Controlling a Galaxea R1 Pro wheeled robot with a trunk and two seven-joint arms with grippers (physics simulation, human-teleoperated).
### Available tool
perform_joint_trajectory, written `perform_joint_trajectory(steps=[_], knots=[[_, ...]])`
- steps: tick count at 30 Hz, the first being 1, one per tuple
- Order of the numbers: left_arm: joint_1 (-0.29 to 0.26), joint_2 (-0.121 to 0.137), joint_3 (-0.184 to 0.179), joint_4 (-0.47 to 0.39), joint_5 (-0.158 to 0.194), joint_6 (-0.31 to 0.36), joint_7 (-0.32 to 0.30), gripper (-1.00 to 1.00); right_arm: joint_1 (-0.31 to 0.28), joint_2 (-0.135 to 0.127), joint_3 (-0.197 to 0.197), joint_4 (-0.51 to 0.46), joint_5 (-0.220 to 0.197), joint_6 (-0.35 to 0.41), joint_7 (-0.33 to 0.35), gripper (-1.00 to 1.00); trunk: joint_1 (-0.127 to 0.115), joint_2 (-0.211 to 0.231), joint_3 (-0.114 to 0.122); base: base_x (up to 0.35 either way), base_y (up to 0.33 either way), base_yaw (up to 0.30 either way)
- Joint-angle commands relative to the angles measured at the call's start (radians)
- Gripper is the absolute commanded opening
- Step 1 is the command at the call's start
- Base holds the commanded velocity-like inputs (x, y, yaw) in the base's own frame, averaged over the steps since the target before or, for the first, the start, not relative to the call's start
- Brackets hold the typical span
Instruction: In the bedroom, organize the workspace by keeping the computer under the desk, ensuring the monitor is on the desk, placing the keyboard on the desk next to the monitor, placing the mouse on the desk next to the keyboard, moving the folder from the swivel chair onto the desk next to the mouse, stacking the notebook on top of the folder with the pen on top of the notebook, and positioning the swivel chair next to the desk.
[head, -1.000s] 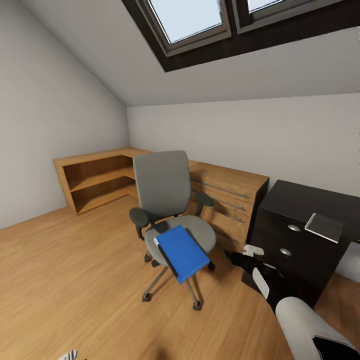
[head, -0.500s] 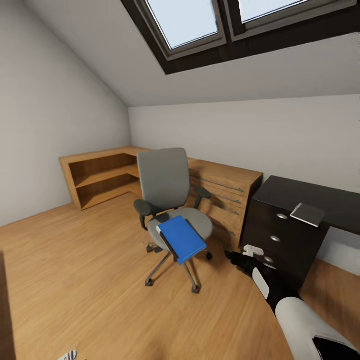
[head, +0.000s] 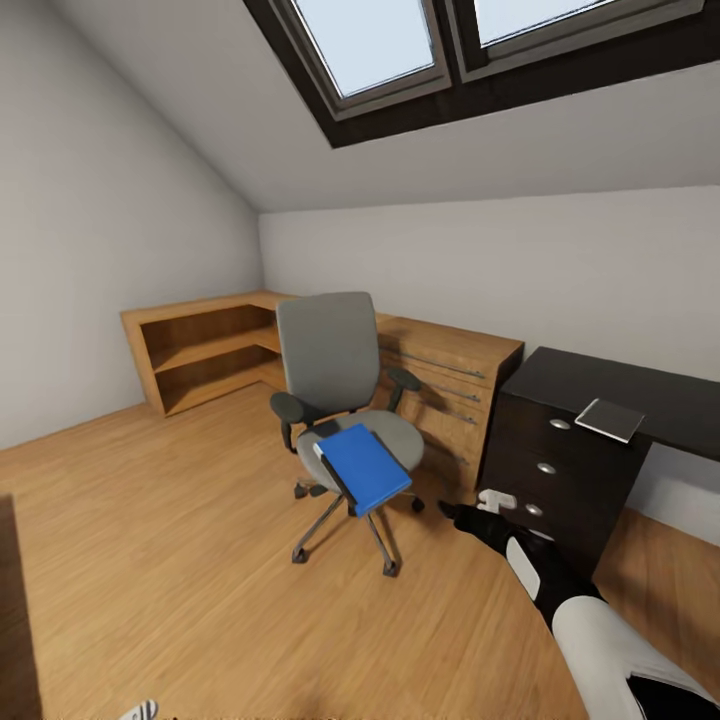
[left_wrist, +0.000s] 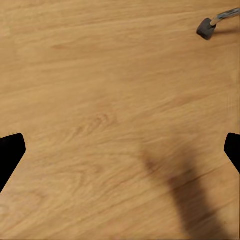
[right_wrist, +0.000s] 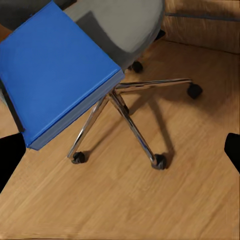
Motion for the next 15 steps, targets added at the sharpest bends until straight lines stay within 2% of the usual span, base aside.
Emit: perform_joint_trajectory(steps=[1, 4, 6, 8, 9, 15], knots=[[0.000, -0.002, 0.000, 0.000, 0.010, 0.002, -0.001, 1.00, 0.000, 0.001, -0.005, -0.001, -0.010, 0.010, 0.017, 1.00, 0.004, -0.008, -0.004, 0.000, 0.000, 0.000], [-0.001, -0.011, 0.000, 0.002, 0.012, 0.002, 0.000, 1.00, 0.000, 0.002, -0.007, 0.010, -0.015, 0.010, 0.046, 1.00, 0.015, -0.029, -0.014, 0.000, 0.000, 0.000], [-0.001, -0.015, 0.001, 0.003, 0.014, 0.002, 0.001, 1.00, 0.000, 0.001, -0.011, 0.031, -0.064, 0.009, 0.062, 1.00, 0.023, -0.043, -0.020, 0.000, 0.000, 0.000], [-0.001, -0.017, 0.002, 0.003, 0.014, 0.002, 0.002, 1.00, 0.000, 0.000, -0.011, 0.035, -0.096, 0.009, 0.069, 1.00, 0.031, -0.057, -0.026, 0.000, 0.000, 0.000], [-0.001, -0.018, 0.002, 0.003, 0.015, 0.001, 0.002, 1.00, 0.000, -0.003, -0.011, 0.038, -0.129, 0.009, 0.084, 1.00, 0.034, -0.064, -0.029, 0.000, 0.000, 0.000], [0.000, -0.021, 0.003, 0.005, 0.016, -0.039, 0.002, 1.00, 0.000, -0.031, -0.012, 0.055, -0.211, 0.013, 0.183, 1.00, 0.057, -0.106, -0.048, 0.000, 0.000, 0.000]])
